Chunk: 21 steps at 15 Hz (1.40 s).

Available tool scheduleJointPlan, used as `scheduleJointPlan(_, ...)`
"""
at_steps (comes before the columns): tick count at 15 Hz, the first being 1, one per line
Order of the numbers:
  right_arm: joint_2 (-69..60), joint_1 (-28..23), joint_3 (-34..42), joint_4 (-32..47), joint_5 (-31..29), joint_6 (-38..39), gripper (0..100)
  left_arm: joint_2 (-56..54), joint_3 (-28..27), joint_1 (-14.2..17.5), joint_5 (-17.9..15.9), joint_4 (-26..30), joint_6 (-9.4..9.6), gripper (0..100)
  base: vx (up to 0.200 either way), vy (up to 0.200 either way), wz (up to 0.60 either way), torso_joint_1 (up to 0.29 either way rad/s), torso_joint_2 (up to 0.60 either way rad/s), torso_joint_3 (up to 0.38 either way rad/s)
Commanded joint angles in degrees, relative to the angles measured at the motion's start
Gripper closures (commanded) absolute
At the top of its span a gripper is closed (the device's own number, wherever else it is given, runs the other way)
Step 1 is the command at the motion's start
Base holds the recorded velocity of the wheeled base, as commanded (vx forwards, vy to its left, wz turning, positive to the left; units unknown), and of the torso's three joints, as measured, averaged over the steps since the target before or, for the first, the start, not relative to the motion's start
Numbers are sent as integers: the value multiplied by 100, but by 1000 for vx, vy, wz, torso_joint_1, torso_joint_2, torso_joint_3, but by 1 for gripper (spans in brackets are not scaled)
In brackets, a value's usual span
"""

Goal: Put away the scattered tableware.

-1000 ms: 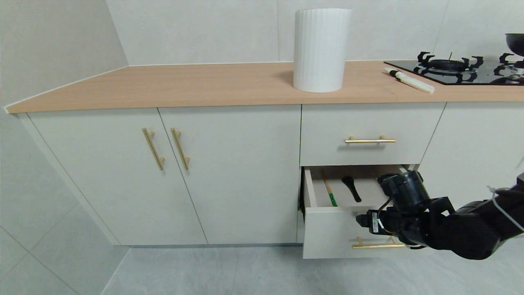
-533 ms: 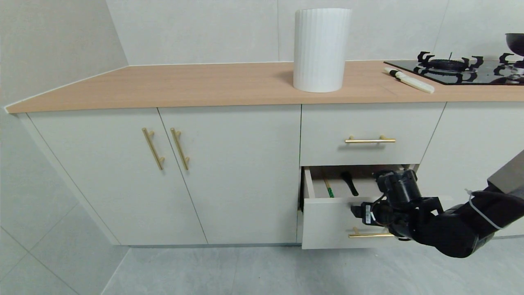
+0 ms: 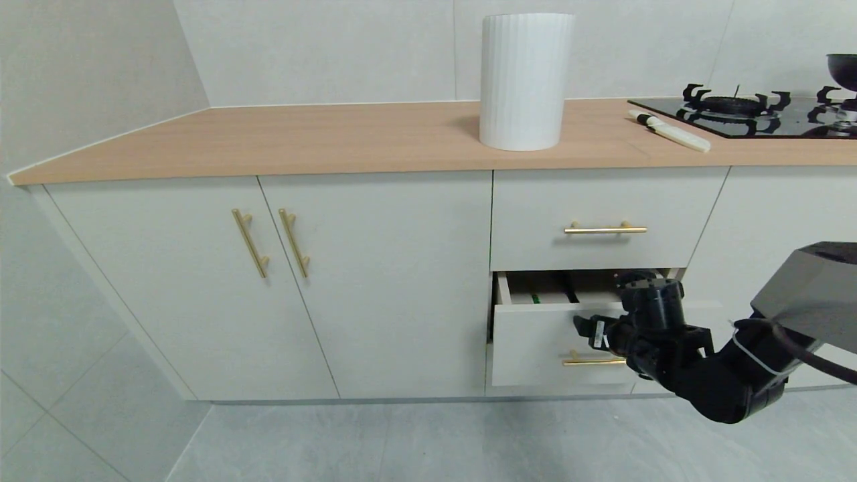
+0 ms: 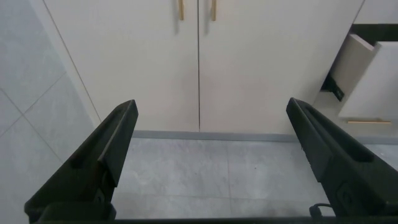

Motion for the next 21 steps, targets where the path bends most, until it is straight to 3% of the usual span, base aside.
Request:
scheduleJointPlan(1,400,-151,-7,-400,5,-185,0,0,0,0,1,-1,-2,0,0,0,0,0,0,0)
scheduleJointPlan(4,654,-195,-210,-752,23,-317,0,0,0,0,1,-1,-2,0,0,0,0,0,0,0)
scheduleJointPlan(10,1472,-362,-1510,-708,49,-572,0,0,0,0,1,-1,-2,0,0,0,0,0,0,0)
scheduleJointPlan(14,1692,-810,-1818,-752,66,-563,0,0,0,0,1,-1,-2,0,0,0,0,0,0,0)
scheduleJointPlan(21,2061,-871,-2337,-1024,5,-537,0,0,0,0,1,-1,-2,0,0,0,0,0,0,0)
